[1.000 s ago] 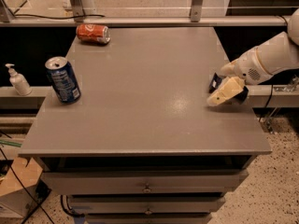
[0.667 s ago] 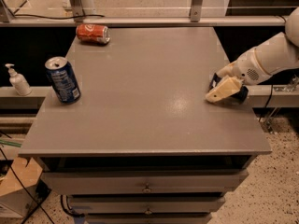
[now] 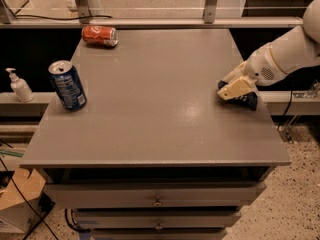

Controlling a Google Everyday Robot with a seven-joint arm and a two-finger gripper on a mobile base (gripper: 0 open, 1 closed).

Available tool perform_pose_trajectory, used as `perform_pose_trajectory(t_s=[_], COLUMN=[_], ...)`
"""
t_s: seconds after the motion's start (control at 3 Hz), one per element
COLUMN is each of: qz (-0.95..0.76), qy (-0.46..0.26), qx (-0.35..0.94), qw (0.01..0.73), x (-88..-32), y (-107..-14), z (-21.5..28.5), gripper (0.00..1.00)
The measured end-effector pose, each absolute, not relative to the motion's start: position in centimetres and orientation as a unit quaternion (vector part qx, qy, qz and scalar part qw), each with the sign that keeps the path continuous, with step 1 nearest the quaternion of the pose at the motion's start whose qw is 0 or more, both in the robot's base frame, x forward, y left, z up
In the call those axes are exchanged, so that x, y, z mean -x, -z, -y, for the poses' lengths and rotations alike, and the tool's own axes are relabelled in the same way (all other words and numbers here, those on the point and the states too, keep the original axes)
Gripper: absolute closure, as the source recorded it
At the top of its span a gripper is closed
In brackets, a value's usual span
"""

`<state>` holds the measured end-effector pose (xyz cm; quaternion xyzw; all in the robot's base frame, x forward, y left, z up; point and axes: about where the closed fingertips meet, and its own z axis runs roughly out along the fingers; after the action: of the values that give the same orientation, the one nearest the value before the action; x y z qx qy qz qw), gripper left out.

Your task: Move rxbar blueberry near pepsi can

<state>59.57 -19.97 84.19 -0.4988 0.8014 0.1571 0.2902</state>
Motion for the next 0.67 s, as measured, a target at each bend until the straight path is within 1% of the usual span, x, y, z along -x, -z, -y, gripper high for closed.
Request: perform_pose_trajectory(t_s=[0.33, 0.67], qz=[-0.779, -0.741], qy=[-0.163, -0.174], qx=[0.52, 0.549], qw=[0.311, 0.345], x=[-59.8, -60.2], y=[-86.3, -89.7], z=[17.9, 14.6], gripper=[1.0, 1.0])
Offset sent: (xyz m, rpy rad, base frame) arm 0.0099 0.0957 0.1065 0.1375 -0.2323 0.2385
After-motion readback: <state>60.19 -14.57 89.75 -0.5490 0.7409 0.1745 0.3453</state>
